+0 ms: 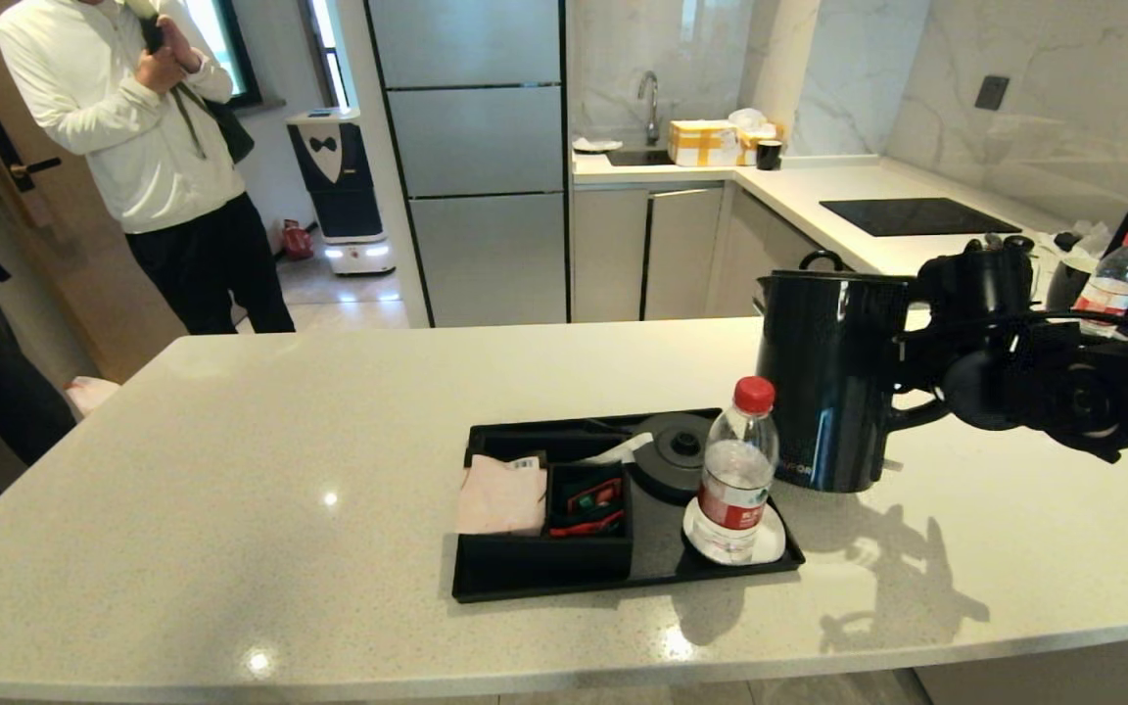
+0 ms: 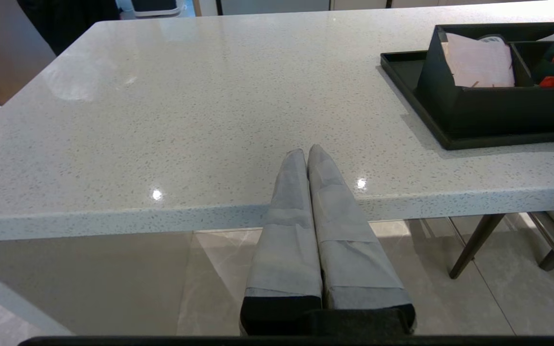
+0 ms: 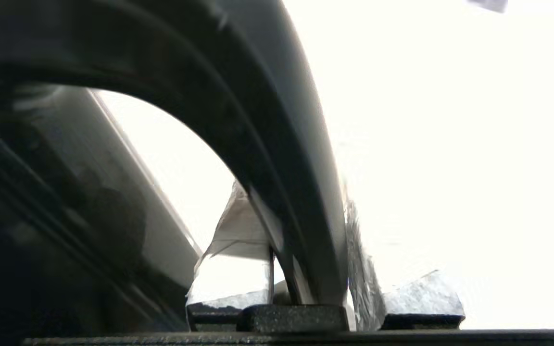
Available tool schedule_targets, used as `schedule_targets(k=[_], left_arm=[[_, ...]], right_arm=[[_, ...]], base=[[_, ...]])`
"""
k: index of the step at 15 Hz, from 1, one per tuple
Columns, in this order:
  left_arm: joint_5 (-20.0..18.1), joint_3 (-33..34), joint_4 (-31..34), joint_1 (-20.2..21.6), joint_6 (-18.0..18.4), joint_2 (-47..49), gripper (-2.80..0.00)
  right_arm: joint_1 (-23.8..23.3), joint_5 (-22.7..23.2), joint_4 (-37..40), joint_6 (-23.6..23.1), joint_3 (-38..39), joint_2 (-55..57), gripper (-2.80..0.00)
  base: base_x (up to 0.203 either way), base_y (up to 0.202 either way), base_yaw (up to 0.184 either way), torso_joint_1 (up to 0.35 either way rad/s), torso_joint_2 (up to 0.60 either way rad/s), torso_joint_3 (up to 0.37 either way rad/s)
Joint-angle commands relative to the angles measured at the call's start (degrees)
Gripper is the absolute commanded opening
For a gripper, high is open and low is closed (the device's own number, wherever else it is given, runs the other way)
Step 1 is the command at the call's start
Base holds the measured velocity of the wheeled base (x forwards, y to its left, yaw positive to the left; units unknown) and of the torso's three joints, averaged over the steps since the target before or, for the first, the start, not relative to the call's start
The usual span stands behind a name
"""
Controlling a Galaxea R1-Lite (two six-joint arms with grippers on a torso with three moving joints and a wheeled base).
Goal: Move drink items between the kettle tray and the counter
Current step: Return the kettle to its original position
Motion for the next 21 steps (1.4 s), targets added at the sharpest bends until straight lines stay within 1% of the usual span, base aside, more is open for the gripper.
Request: schedule_targets(k=[1, 3, 9, 10, 11, 13, 15, 17, 18, 19, 21], left_arm=[[0.0, 0.0, 0.0, 0.0, 0.0, 0.1, -2.8], [0.0, 0.0, 0.0, 0.0, 0.0, 0.1, -2.8], [0.0, 0.0, 0.0, 0.0, 0.0, 0.1, -2.8], [0.0, 0.0, 0.0, 0.0, 0.0, 0.1, -2.8], [0.0, 0.0, 0.0, 0.0, 0.0, 0.1, -2.8], [0.0, 0.0, 0.0, 0.0, 0.0, 0.1, -2.8], [0.0, 0.0, 0.0, 0.0, 0.0, 0.1, -2.8], [0.0, 0.0, 0.0, 0.0, 0.0, 0.1, -2.8], [0.0, 0.0, 0.0, 0.0, 0.0, 0.1, -2.8], [0.0, 0.0, 0.0, 0.0, 0.0, 0.1, -2.8], [0.0, 0.0, 0.0, 0.0, 0.0, 0.1, -2.8]], right_arm=[[-1.2, 0.0, -0.8, 0.3, 0.0, -1.3, -2.8], [-1.7, 1.5, -0.9, 0.6, -0.6, -1.4, -2.8], [-2.0, 1.9, -1.4, 0.6, -1.7, -1.8, -2.8], [-2.0, 3.1, -1.4, 0.4, -2.5, -1.8, -2.8], [-2.0, 4.6, -1.4, 0.5, -2.8, -1.8, -2.8], [-3.0, 12.9, -3.0, 0.6, -3.4, -2.1, -2.8], [-4.0, 16.2, -7.0, -1.1, -3.4, -1.5, -2.8], [-4.4, 17.1, -7.6, -1.8, -3.4, -1.3, -2.8], [-4.7, 19.0, -9.2, -2.2, -3.4, -1.0, -2.8], [-5.0, 23.5, -12.7, -3.3, -3.0, -0.8, -2.8], [-5.9, 27.1, -15.2, -5.7, -1.8, -0.3, -2.8]], base=[[0.0, 0.0, 0.0, 0.0, 0.0, 0.0], [0.0, 0.0, 0.0, 0.0, 0.0, 0.0], [0.0, 0.0, 0.0, 0.0, 0.0, 0.0], [0.0, 0.0, 0.0, 0.0, 0.0, 0.0], [0.0, 0.0, 0.0, 0.0, 0.0, 0.0], [0.0, 0.0, 0.0, 0.0, 0.0, 0.0], [0.0, 0.0, 0.0, 0.0, 0.0, 0.0], [0.0, 0.0, 0.0, 0.0, 0.0, 0.0], [0.0, 0.0, 0.0, 0.0, 0.0, 0.0], [0.0, 0.0, 0.0, 0.0, 0.0, 0.0], [0.0, 0.0, 0.0, 0.0, 0.0, 0.0]])
